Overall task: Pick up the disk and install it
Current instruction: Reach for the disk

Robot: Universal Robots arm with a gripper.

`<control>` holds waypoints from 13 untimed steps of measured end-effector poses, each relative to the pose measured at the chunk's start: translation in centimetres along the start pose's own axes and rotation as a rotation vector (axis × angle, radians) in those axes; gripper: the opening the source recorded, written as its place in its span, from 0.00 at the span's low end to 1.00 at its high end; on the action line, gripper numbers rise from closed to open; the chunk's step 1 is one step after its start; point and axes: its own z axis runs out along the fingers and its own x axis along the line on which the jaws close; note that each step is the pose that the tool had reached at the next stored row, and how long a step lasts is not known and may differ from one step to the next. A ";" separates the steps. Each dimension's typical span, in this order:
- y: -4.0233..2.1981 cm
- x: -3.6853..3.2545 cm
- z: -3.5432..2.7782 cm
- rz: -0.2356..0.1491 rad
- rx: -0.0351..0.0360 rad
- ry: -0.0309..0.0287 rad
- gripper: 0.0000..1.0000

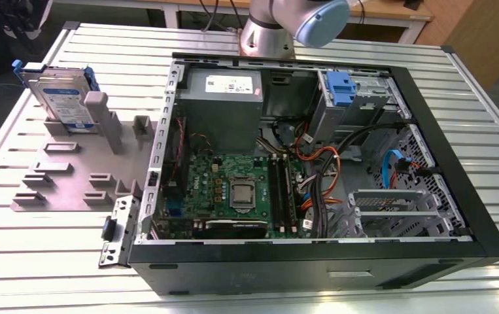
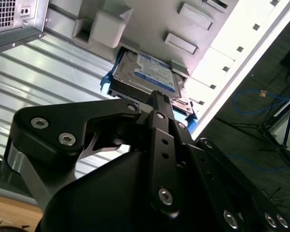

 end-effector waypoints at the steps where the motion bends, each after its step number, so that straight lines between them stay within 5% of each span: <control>1: 0.10 0.22 0.01 0.000 0.0002 0.0005 0.11; 13: 0.99 2.29 0.74 0.007 0.0011 0.0113 0.11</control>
